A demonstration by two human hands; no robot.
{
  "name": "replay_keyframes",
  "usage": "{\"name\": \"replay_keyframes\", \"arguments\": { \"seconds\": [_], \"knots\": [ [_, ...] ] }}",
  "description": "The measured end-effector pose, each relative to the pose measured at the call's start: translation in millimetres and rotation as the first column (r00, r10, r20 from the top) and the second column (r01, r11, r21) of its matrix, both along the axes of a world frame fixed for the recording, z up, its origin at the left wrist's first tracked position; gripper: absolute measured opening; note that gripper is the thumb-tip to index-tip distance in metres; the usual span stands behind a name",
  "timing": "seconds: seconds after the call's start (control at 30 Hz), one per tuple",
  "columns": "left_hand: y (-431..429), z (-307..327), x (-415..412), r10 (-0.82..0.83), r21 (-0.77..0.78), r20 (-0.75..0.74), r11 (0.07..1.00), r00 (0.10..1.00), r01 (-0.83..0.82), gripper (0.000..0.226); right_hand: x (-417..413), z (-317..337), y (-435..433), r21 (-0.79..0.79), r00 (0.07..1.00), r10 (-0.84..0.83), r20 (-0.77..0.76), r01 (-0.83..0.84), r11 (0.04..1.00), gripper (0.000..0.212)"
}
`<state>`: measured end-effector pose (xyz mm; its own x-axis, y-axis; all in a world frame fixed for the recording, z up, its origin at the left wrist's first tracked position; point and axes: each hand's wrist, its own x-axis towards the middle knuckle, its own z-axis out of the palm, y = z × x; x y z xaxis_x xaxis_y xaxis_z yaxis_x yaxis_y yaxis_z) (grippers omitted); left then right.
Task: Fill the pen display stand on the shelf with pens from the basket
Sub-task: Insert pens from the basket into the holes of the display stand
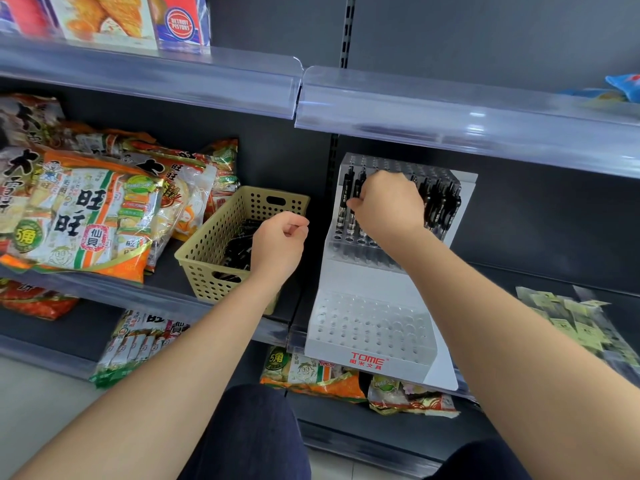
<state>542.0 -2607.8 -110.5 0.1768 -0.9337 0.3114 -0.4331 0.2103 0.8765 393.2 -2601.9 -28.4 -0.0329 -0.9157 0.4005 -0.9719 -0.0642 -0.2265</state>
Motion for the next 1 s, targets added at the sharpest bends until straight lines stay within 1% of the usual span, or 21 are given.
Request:
{"name": "replay_keyframes", "arguments": {
  "seconds": [0.1, 0.17, 0.23, 0.3, 0.37, 0.47, 0.53, 0.63, 0.7, 0.77, 0.8, 0.83, 0.9, 0.97, 1.0],
  "knots": [
    [-1.4, -0.2, 2.3, -0.002, 0.003, -0.007, 1.0, 1.0, 0.002, 0.016, 0.7, -1.3, 2.8, -0.005, 0.999, -0.003, -0.032, 0.003, 1.0, 0.051],
    [-2.4, -1.5, 3.8, -0.003, 0.003, -0.012, 1.0, 1.0, 0.003, 0.015, 3.7, -4.2, 6.4, -0.024, 1.0, 0.006, -0.024, -0.007, 1.0, 0.052],
    [-3.3, -2.5, 5.5, -0.002, 0.005, -0.007, 1.0, 1.0, 0.002, 0.015, 11.7, -9.2, 11.1, -0.04, 0.998, 0.067, -0.008, -0.068, 0.997, 0.047],
    [-6.1, -2.6, 8.9, 0.009, 0.014, 0.025, 1.0, 1.0, -0.01, 0.015, 24.5, -17.9, 15.3, -0.045, 0.984, 0.177, 0.008, -0.177, 0.983, 0.034],
    [-10.8, -1.5, 16.0, 0.038, 0.031, 0.068, 0.999, 0.997, -0.04, 0.016, 39.2, -30.0, 16.2, -0.04, 0.956, 0.292, 0.03, -0.291, 0.956, 0.023],
    [-23.2, -1.8, 35.0, 0.07, 0.077, 0.146, 0.994, 0.987, -0.082, 0.019, 62.7, -53.8, 9.7, 0.05, 0.911, 0.412, 0.015, -0.412, 0.91, 0.018],
    [-33.0, -6.3, 51.1, 0.072, 0.122, 0.255, 0.987, 0.964, -0.106, 0.022, 75.9, -70.3, 2.9, 0.127, 0.904, 0.428, 0.011, -0.426, 0.896, 0.019],
    [-50.5, -16.4, 73.9, 0.033, 0.222, 0.413, 0.965, 0.91, -0.136, 0.03, 89.1, -88.5, -8.5, 0.211, 0.918, 0.397, 0.007, -0.389, 0.897, 0.018],
    [-61.0, -21.5, 81.8, -0.067, 0.32, 0.53, 0.939, 0.845, -0.126, 0.031, 93.3, -92.8, -13.2, 0.235, 0.936, 0.352, 0.01, -0.344, 0.909, 0.018],
    [-71.2, -23.8, 83.2, -0.229, 0.44, 0.655, 0.891, 0.72, -0.116, 0.027, 98.5, -93.9, -19.0, 0.261, 0.954, 0.299, 0.025, -0.295, 0.919, 0.021],
    [-74.7, -23.4, 81.7, -0.319, 0.5, 0.685, 0.86, 0.655, -0.104, 0.028, 101.0, -94.0, -21.5, 0.278, 0.962, 0.27, 0.036, -0.269, 0.922, 0.022],
    [-78.0, -23.1, 79.3, -0.406, 0.562, 0.684, 0.823, 0.606, -0.083, 0.033, 103.2, -94.5, -24.0, 0.291, 0.97, 0.239, 0.051, -0.244, 0.925, 0.022],
    [-85.8, -25.7, 74.8, -0.547, 0.671, 0.637, 0.74, 0.543, -0.042, 0.042, 106.6, -97.1, -28.9, 0.303, 0.978, 0.189, 0.086, -0.207, 0.93, 0.022],
    [-93.0, -32.7, 70.5, -0.653, 0.748, 0.606, 0.662, 0.455, -0.045, 0.054, 108.4, -101.3, -32.8, 0.302, 0.979, 0.16, 0.123, -0.19, 0.934, 0.023],
    [-95.8, -36.1, 68.3, -0.687, 0.767, 0.602, 0.639, 0.407, -0.056, 0.059, 108.8, -103.3, -34.1, 0.297, 0.978, 0.154, 0.139, -0.189, 0.936, 0.024]
  ]
}}
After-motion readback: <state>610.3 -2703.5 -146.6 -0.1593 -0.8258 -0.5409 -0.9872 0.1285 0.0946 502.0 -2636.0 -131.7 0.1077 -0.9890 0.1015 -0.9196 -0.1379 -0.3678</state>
